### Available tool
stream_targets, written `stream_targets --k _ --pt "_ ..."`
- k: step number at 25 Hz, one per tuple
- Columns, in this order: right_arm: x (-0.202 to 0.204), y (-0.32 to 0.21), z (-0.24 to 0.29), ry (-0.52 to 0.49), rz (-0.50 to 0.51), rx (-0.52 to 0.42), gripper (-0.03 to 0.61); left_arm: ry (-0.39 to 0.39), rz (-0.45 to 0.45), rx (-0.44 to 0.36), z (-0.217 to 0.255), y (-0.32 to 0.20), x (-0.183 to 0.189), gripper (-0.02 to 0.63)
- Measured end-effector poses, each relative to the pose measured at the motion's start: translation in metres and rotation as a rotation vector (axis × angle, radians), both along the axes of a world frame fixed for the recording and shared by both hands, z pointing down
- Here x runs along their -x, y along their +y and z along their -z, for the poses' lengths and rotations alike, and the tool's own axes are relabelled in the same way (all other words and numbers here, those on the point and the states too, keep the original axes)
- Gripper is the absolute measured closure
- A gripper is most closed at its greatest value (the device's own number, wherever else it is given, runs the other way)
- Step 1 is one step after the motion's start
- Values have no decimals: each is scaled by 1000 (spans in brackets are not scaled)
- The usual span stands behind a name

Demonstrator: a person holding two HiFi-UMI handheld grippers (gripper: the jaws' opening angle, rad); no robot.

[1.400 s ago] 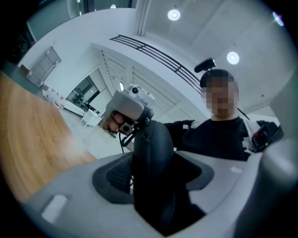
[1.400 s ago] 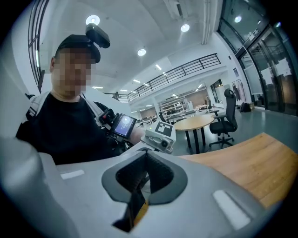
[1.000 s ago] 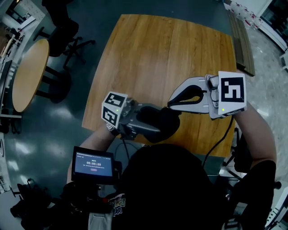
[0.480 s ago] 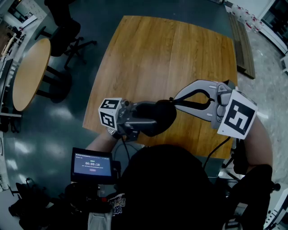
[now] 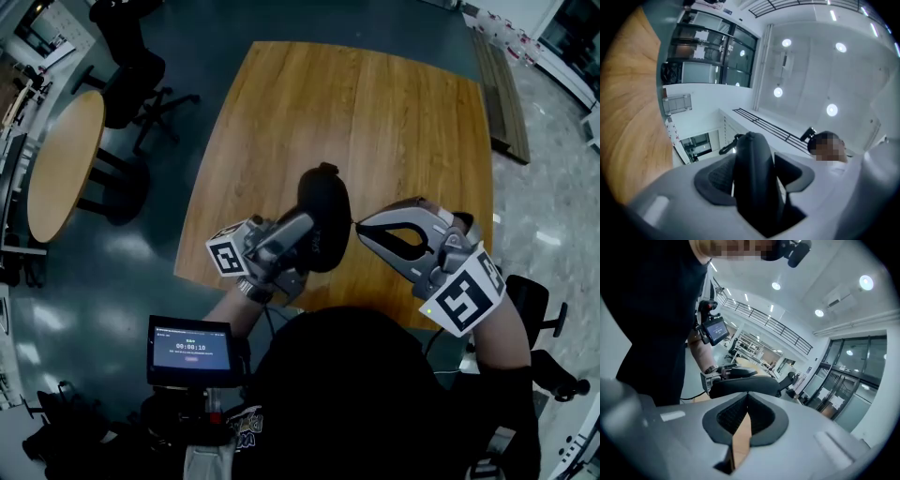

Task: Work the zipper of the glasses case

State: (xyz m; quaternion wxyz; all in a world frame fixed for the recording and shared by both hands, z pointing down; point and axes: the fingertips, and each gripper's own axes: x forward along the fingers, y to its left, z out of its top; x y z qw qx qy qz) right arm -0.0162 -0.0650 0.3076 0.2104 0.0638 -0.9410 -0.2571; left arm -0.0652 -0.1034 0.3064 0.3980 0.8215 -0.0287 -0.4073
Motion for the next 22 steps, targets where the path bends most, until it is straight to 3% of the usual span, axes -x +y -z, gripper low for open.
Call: stream_targets --k 2,6,10,13,18,22 --pt "1 1 -8 -27 -39 -2 574 33 64 72 -2 -14 5 359" --pt "-2 -4 -15 -161 -162 82 574 105 194 261 -9 -39 12 357" --pt "-7 -3 -21 -256 -250 149 574 137 290 369 -16 -51 16 356" --pt "-5 6 -34 -257 -268 157 574 163 335 434 -26 -59 23 356" --pt "6 15 -45 -206 -248 91 572 207 384 526 -40 -70 28 356" --pt "16 26 -59 -173 -197 124 574 213 381 548 -43 -66 19 357"
